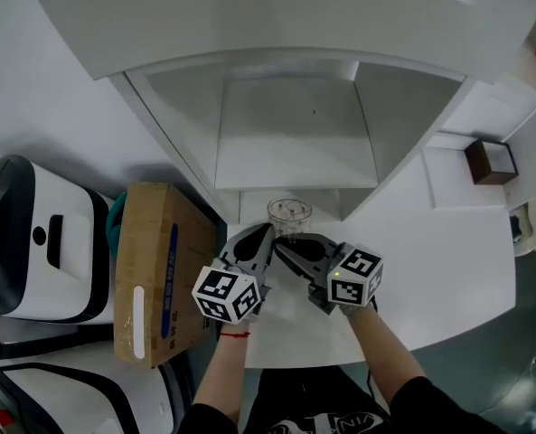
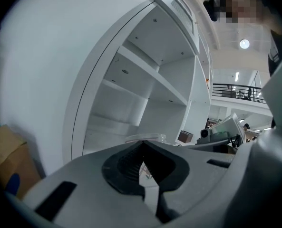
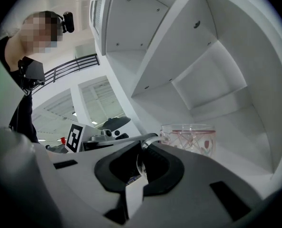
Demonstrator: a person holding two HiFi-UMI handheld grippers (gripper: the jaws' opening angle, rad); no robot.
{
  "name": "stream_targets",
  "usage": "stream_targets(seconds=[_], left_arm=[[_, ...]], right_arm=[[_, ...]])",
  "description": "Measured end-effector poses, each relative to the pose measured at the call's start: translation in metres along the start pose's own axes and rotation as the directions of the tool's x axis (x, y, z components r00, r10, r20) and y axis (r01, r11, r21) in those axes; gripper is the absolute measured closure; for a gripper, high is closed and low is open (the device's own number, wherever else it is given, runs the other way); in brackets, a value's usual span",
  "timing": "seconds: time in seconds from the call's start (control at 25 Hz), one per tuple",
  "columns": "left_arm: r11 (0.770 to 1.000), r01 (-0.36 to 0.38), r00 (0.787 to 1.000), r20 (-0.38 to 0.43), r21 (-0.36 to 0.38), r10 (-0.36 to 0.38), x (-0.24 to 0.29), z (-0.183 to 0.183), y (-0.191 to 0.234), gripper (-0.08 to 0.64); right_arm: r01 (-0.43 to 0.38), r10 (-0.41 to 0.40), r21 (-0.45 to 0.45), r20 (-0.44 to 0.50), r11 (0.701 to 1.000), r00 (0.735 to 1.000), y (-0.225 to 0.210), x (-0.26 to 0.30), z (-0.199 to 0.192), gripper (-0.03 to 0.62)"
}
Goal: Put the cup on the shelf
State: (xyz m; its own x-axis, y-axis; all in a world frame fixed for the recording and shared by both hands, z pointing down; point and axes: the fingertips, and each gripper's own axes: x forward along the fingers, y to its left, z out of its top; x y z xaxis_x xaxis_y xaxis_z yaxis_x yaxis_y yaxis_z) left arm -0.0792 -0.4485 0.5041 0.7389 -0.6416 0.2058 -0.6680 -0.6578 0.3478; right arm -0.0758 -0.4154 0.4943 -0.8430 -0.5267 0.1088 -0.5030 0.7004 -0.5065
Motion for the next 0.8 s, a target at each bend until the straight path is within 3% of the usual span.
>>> stream_targets(seconds=[0.8], left_arm=[[0.998,-0.067,0.997,0.030,-0.014,0.067,0.043,0.000,0.044,0.554]], right_arm=[[-0.015,0.018,-0.150,0.016,0.989,1.000,-0.051,0.028,0.009,0.578]])
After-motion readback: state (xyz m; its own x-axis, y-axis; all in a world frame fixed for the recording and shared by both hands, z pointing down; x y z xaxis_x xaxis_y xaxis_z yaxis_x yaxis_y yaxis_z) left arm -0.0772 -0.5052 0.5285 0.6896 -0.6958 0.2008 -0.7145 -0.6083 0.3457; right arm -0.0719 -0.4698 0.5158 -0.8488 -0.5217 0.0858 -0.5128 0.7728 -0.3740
